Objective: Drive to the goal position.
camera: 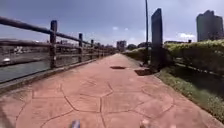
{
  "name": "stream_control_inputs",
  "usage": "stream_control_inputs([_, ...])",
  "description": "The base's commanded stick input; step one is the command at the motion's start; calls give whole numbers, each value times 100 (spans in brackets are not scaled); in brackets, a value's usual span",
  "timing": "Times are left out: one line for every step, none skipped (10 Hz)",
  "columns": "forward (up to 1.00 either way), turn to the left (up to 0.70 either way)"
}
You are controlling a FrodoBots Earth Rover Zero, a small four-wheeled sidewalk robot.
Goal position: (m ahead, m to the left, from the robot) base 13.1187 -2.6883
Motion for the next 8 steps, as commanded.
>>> stream_control_inputs([70,0])
stream_control_inputs([70,0])
stream_control_inputs([70,0])
stream_control_inputs([70,0])
stream_control_inputs([70,0])
stream_control_inputs([70,-20])
stream_control_inputs([70,-35])
stream_control_inputs([70,-35])
